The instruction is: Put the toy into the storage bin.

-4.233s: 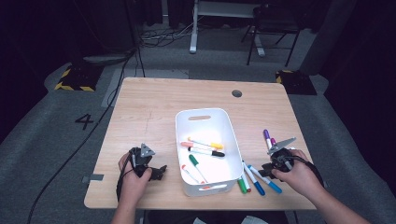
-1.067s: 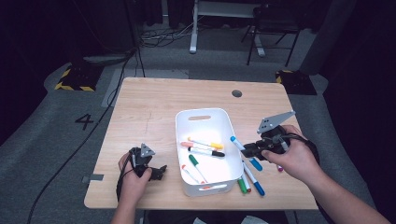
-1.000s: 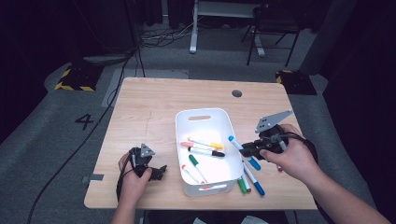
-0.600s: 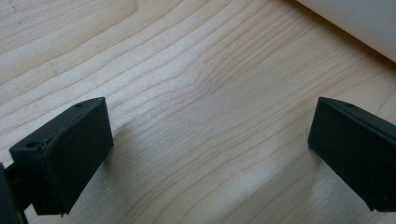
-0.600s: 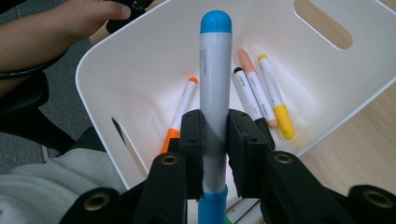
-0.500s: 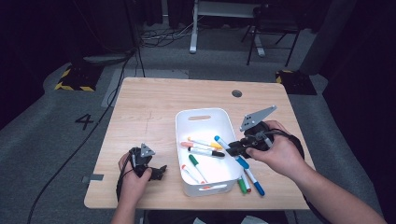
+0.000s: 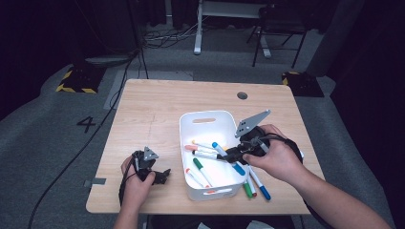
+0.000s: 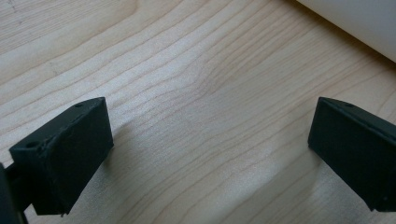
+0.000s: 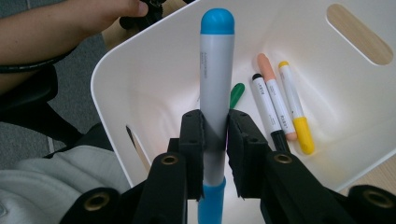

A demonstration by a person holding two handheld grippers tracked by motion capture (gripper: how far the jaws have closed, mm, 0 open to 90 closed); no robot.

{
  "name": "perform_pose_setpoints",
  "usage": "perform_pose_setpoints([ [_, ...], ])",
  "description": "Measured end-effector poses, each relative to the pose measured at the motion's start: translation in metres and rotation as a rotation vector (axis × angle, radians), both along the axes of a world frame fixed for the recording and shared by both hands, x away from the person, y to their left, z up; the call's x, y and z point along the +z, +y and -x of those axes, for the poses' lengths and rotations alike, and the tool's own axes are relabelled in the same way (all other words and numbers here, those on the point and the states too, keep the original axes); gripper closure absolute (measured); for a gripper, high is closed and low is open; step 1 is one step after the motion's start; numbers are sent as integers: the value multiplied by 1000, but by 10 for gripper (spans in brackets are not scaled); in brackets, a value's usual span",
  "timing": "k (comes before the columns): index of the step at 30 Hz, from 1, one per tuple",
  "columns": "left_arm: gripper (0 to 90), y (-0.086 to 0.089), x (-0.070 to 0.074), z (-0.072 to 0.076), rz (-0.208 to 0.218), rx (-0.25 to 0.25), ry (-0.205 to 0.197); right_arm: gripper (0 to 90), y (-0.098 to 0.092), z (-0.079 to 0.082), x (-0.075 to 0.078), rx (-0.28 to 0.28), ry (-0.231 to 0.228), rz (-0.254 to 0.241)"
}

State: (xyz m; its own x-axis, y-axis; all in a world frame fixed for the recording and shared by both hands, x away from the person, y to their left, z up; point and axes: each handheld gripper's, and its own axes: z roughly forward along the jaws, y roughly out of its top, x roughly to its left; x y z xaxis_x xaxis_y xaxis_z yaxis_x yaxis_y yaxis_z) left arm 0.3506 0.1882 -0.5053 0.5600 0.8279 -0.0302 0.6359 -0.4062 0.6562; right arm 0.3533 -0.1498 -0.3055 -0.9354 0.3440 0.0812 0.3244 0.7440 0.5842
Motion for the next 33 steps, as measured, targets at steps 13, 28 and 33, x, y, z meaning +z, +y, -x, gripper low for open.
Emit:
perform_pose_setpoints([
  [13,1,0,0,0,0,1,0,770,5,-1,-17,35,-3,39],
  [28,1,0,0,0,-1,0,1,770,2,0,-40,41,28,99],
  [33,1,0,0,0,1,0,0,769,3,1,-45,45,37,120],
])
